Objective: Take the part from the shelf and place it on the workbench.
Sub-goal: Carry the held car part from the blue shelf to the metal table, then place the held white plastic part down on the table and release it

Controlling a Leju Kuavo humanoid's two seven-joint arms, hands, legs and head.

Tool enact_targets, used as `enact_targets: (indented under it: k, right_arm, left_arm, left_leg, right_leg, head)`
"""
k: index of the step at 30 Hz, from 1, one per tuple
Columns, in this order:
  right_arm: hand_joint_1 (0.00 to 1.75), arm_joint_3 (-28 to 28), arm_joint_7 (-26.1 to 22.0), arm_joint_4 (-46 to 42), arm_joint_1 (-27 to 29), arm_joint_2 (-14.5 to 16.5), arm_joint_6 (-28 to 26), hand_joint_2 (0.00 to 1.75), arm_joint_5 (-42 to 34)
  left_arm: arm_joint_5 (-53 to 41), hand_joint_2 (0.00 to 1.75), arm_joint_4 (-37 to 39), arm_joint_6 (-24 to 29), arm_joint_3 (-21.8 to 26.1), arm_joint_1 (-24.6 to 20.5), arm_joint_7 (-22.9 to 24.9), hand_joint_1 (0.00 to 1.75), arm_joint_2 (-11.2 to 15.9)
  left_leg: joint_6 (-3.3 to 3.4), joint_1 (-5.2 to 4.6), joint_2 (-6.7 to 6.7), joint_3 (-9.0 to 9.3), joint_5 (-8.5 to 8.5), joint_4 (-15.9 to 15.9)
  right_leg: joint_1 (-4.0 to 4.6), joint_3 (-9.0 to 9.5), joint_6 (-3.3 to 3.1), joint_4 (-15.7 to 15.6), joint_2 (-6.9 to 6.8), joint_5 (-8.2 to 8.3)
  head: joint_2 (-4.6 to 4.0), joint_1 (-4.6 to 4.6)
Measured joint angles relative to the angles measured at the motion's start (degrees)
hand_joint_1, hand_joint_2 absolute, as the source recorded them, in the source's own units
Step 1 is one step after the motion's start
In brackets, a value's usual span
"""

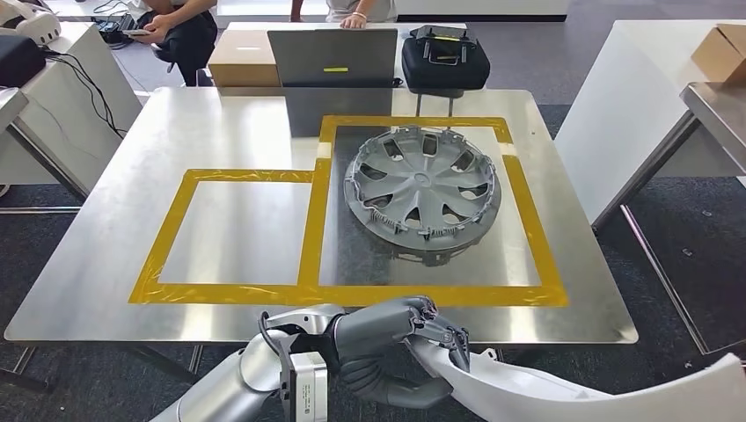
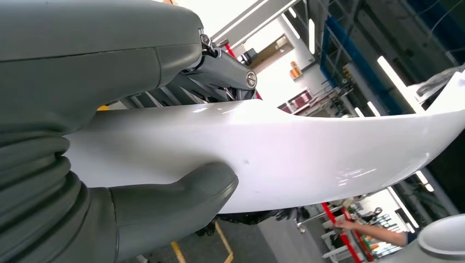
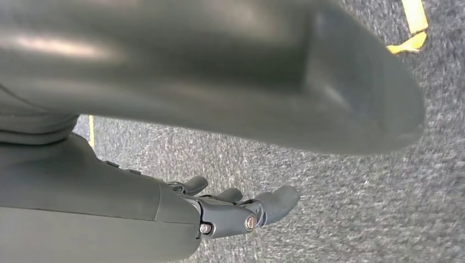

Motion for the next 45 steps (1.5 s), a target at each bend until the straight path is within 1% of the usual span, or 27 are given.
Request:
enact_targets:
  k: [1, 2, 3, 4, 5, 6, 7, 8, 9, 10, 11, 12, 13, 14, 15, 16, 18, 19, 21, 23, 25, 27, 29, 43, 45]
  right_arm:
    - [0.00, 0.00, -0.20, -0.01, -0.05, 0.04, 0.02, 0.00, 0.02]
    - [0.00, 0.00, -0.39, -0.01, -0.14, 0.11, 0.03, 0.00, 0.04]
    - [0.00, 0.00, -0.52, -0.01, -0.24, 0.16, 0.04, 0.00, 0.09]
    - [0.00, 0.00, -0.61, -0.01, -0.29, 0.21, 0.04, 0.00, 0.17]
    - [0.00, 0.00, -0.63, -0.01, -0.25, 0.24, 0.02, 0.00, 0.26]
    - [0.00, 0.00, -0.63, -0.01, -0.16, 0.25, 0.01, 0.00, 0.36]
    - [0.00, 0.00, -0.63, -0.01, -0.08, 0.27, -0.01, 0.00, 0.44]
    - [0.00, 0.00, -0.63, -0.01, -0.03, 0.30, -0.01, 0.00, 0.52]
    - [0.00, 0.00, -0.63, -0.01, 0.00, 0.32, -0.01, 0.00, 0.60]
    - [0.00, 0.00, -0.63, -0.01, 0.01, 0.33, -0.01, 0.00, 0.69]
    - [0.00, 0.00, -0.63, -0.01, 0.02, 0.32, -0.01, 0.00, 0.76]
    - [0.00, 0.00, -0.62, -0.01, 0.02, 0.32, 0.02, 0.00, 0.81]
    - [0.00, 0.00, -0.61, -0.01, 0.03, 0.32, 0.03, 0.00, 0.85]
    - [0.00, 0.00, -0.61, -0.01, 0.07, 0.32, 0.04, 0.00, 0.86]
    - [0.00, 0.00, -0.64, -0.01, 0.08, 0.35, 0.04, 0.00, 0.90]
    - [0.00, 0.00, -0.68, -0.01, 0.09, 0.37, 0.04, 0.00, 0.94]
    - [0.00, 0.00, -0.91, -0.01, 0.09, 0.44, 0.05, 0.00, 1.02]
    - [0.00, 0.00, -1.07, -0.01, 0.09, 0.50, 0.07, 0.00, 1.04]
    - [0.00, 0.00, -1.39, -0.01, 0.12, 0.64, 0.10, 0.00, 1.08]
    - [0.00, 0.00, -1.50, -0.01, 0.11, 0.80, 0.12, 0.00, 1.10]
    - [0.00, 0.00, -1.50, -0.01, 0.11, 0.92, 0.12, 0.00, 1.10]
    - [0.00, 0.00, -1.50, -0.01, 0.12, 0.99, 0.12, 0.00, 1.10]
    - [0.00, 0.00, -1.50, -0.01, 0.12, 1.02, 0.12, 0.00, 1.10]
    - [0.00, 0.00, -1.50, -0.01, 0.12, 1.05, 0.12, 0.00, 1.10]
    - [0.00, 0.00, -1.57, -0.01, 0.12, 1.05, 0.13, 0.00, 1.14]
  left_arm:
    - [-0.03, 1.75, -0.14, 0.09, -0.05, -0.10, 0.04, 1.75, -0.03]
    - [-0.09, 1.75, -0.22, 0.21, -0.09, -0.23, 0.07, 1.75, -0.07]
    - [-0.18, 1.75, -0.29, 0.38, -0.15, -0.35, 0.14, 1.75, -0.10]
    - [-0.25, 1.75, -0.32, 0.57, -0.20, -0.40, 0.29, 1.75, -0.09]
    - [-0.26, 1.75, -0.28, 0.76, -0.26, -0.39, 0.48, 1.75, -0.09]
    - [-0.19, 1.75, -0.24, 0.90, -0.31, -0.33, 0.66, 1.75, -0.09]
    - [0.01, 1.75, -0.19, 1.00, -0.33, -0.25, 0.83, 1.75, -0.08]
    - [0.27, 1.75, -0.13, 1.09, -0.34, -0.18, 0.92, 1.75, -0.08]
    - [0.56, 1.75, -0.10, 1.15, -0.35, -0.17, 0.97, 1.75, -0.09]
    - [0.82, 1.75, -0.09, 1.21, -0.36, -0.17, 1.01, 1.75, -0.10]
    - [0.98, 1.75, -0.08, 1.26, -0.36, -0.18, 1.02, 1.75, -0.09]
    - [1.05, 1.75, -0.05, 1.31, -0.37, -0.18, 1.02, 1.75, -0.09]
    - [1.05, 1.75, -0.07, 1.47, -0.40, -0.18, 1.03, 1.75, -0.09]
    - [0.91, 1.75, -0.15, 1.81, -0.44, -0.15, 1.02, 1.75, -0.08]
    - [0.57, 1.75, -0.39, 2.42, -0.49, -0.13, 1.08, 1.75, -0.06]
    - [0.07, 1.75, -0.79, 3.26, -0.53, -0.12, 1.23, 1.75, -0.02]
    - [-1.38, 1.75, -1.96, 5.48, -0.55, -0.12, 1.84, 1.75, 0.11]
    - [-2.05, 1.75, -2.59, 6.63, -0.54, -0.12, 2.12, 1.75, 0.19]
    - [-3.00, 1.75, -3.59, 8.33, -0.48, -0.12, 2.48, 1.75, 0.39]
    - [-3.35, 1.75, -4.22, 8.88, -0.42, -0.11, 2.58, 1.75, 0.60]
    - [-3.46, 1.75, -4.69, 8.98, -0.40, -0.09, 2.61, 1.75, 0.75]
    - [-3.48, 1.75, -5.04, 8.98, -0.40, -0.09, 2.62, 1.75, 0.85]
    - [-3.48, 1.75, -5.27, 8.98, -0.40, -0.08, 2.64, 1.75, 0.90]
    - [-3.51, 1.75, -5.51, 9.03, -0.40, -0.07, 2.75, 1.75, 1.03]
    - [-4.49, 1.75, -5.56, 9.99, -0.39, -0.04, 2.92, 1.75, 1.04]
  left_leg:
    - [0.35, 0.06, -0.07, 0.66, 0.04, -0.21]
    - [0.71, 0.13, -0.12, 1.31, -0.09, -0.42]
    - [0.99, 0.20, -0.14, 1.96, -0.28, -0.57]
    - [1.25, 0.23, -0.15, 2.41, -0.56, -0.69]
    - [1.44, 0.21, -0.23, 2.75, -0.93, -0.72]
    - [1.54, 0.17, -0.36, 3.08, -1.35, -0.73]
    - [1.58, 0.13, -0.50, 3.50, -1.81, -0.72]
    - [1.56, 0.10, -0.63, 4.05, -2.32, -0.72]
    - [1.48, 0.08, -0.71, 4.70, -2.84, -0.72]
    - [1.35, 0.06, -0.75, 5.38, -3.38, -0.72]
    - [1.18, 0.05, -0.76, 6.01, -3.91, -0.68]
    - [0.93, 0.00, -0.80, 6.41, -4.34, -0.65]
    - [0.62, -0.04, -0.86, 6.58, -4.70, -0.67]
    - [0.30, -0.12, -0.91, 6.66, -4.87, -0.56]
    - [0.20, -0.22, -0.93, 6.68, -5.00, -0.55]
    - [0.26, -0.28, -0.90, 6.82, -5.10, -0.60]
    - [0.66, -0.37, -0.79, 7.29, -5.37, -1.02]
    - [0.71, -0.37, -0.76, 7.49, -5.47, -1.33]
    - [0.64, -0.38, -0.73, 7.78, -5.58, -1.81]
    - [0.56, -0.37, -0.72, 7.92, -5.59, -2.04]
    - [0.28, -0.34, -0.72, 7.98, -5.56, -2.17]
    - [-0.10, -0.28, -0.72, 8.02, -5.51, -2.26]
    - [-0.26, -0.26, -0.72, 8.05, -5.49, -2.29]
    - [-0.30, -0.44, -0.72, 8.34, -5.47, -2.28]
    - [-0.29, -0.45, -0.72, 8.34, -5.48, -2.28]
  right_leg:
    - [-0.07, 0.03, 0.26, 0.72, -0.04, 0.16]
    - [-0.16, -0.58, 0.46, 2.37, -0.03, 0.41]
    - [-0.22, -1.98, 0.63, 4.77, -0.04, 0.25]
    - [-0.24, -4.08, 0.81, 7.87, -0.05, -0.43]
    - [-0.23, -6.51, 1.00, 11.01, -0.04, -1.75]
    - [-0.21, -8.84, 1.15, 13.46, -0.03, -3.40]
    - [-0.21, -10.64, 1.23, 14.69, -0.04, -4.64]
    - [-0.21, -11.67, 1.23, 14.33, -0.04, -4.71]
    - [-0.19, -11.85, 1.14, 12.30, -0.04, -3.22]
    - [-0.14, -11.31, 0.98, 8.96, -0.04, -0.32]
    - [-0.03, -10.65, 0.73, 5.54, -0.04, 2.94]
    - [0.16, -10.11, 0.43, 2.88, -0.07, 5.03]
    - [0.36, -9.76, 0.06, 1.27, -0.09, 6.56]
    - [0.47, -9.66, -0.29, 0.73, -0.10, 7.05]
    - [0.51, -9.51, -0.40, 0.59, -0.08, 7.06]
    - [0.47, -9.31, -0.47, 0.48, 0.00, 7.56]
    - [0.43, -9.07, -0.53, 0.38, 0.13, 7.53]
    - [0.46, -9.00, -0.73, 0.38, 0.15, 7.40]
    - [0.47, -8.89, -0.99, 0.37, 0.13, 7.17]
    - [0.46, -8.82, -1.12, 0.37, 0.11, 7.04]
    - [0.47, -8.80, -1.19, 0.38, 0.10, 7.00]
    - [0.47, -8.79, -1.21, 0.39, 0.10, 6.99]
    - [0.46, -8.75, -1.22, 0.39, 0.10, 6.99]
    - [0.44, -8.30, -1.10, 0.19, 0.11, 7.06]
    - [0.43, -8.28, -1.09, 0.16, 0.11, 7.06]
  head:
    - [0.00, 0.01]
    - [0.00, 0.05]
    - [0.00, 0.13]
    - [0.00, 0.22]
    - [0.00, 0.30]
    - [0.00, 0.35]
    - [0.00, 0.39]
    - [0.00, 0.42]
    - [0.00, 0.45]
    - [0.00, 0.50]
    - [0.00, 0.52]
    - [0.00, 0.58]
    - [0.00, 0.64]
    - [0.00, 0.68]
    - [0.00, 0.68]
    - [0.00, 0.63]
    - [0.00, 0.54]
    - [0.00, 0.52]
    - [0.00, 0.51]
    - [0.00, 0.51]
    - [0.00, 0.52]
    - [0.00, 0.52]
    - [0.00, 0.52]
    - [0.00, 0.54]
    - [0.00, 0.54]
